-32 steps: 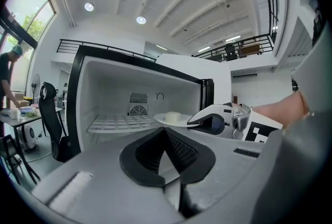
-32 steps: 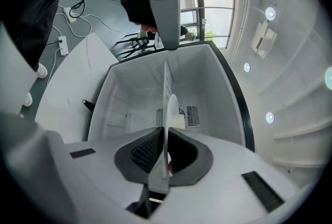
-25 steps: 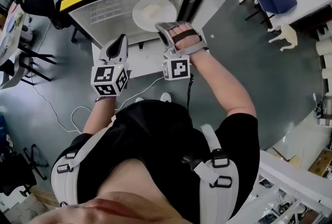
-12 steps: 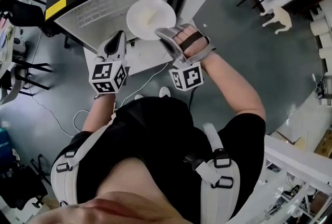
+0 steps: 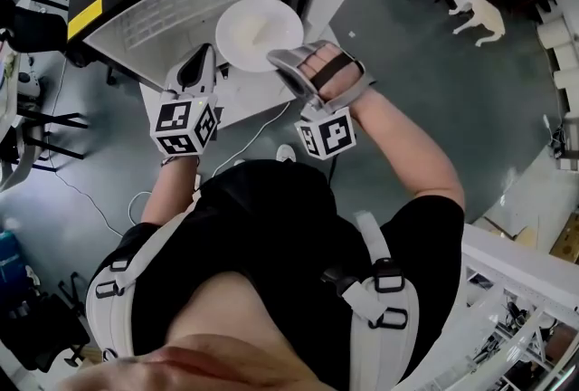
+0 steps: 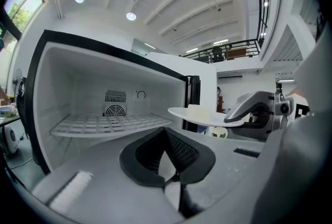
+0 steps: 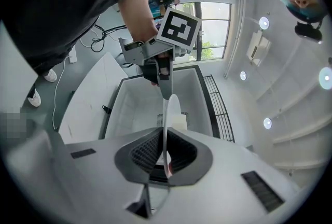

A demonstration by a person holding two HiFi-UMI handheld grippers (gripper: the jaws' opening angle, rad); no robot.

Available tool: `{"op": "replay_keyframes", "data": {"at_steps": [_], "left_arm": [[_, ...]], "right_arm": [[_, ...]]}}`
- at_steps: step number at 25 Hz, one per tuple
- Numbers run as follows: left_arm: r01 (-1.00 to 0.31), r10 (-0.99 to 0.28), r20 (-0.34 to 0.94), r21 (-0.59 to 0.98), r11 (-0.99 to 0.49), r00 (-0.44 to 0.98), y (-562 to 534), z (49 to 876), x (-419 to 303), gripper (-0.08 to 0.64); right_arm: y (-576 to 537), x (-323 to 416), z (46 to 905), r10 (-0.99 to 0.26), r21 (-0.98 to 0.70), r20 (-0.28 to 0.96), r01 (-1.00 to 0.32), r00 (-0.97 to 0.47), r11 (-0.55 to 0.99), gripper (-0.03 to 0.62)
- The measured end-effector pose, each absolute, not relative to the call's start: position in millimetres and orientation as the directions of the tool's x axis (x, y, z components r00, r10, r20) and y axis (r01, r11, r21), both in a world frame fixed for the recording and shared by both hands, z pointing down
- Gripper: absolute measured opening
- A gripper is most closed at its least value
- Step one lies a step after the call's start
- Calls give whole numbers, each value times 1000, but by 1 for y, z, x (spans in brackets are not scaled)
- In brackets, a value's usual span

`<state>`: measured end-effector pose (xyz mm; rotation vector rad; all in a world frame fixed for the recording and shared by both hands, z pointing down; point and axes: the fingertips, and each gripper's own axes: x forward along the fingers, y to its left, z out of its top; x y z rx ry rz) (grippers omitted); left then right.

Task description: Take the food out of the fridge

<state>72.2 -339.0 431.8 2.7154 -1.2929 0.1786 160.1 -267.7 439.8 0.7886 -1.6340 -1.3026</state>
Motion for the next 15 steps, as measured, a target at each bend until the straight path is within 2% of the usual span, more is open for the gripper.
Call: {"op": "replay_keyframes", "data": {"at_steps": [15], "left_arm": [[-791, -776, 161, 63, -608, 609, -336, 432, 57, 2]], "right_arm": [[-272, 150, 444, -882, 966, 245, 19, -402, 259, 26]]}}
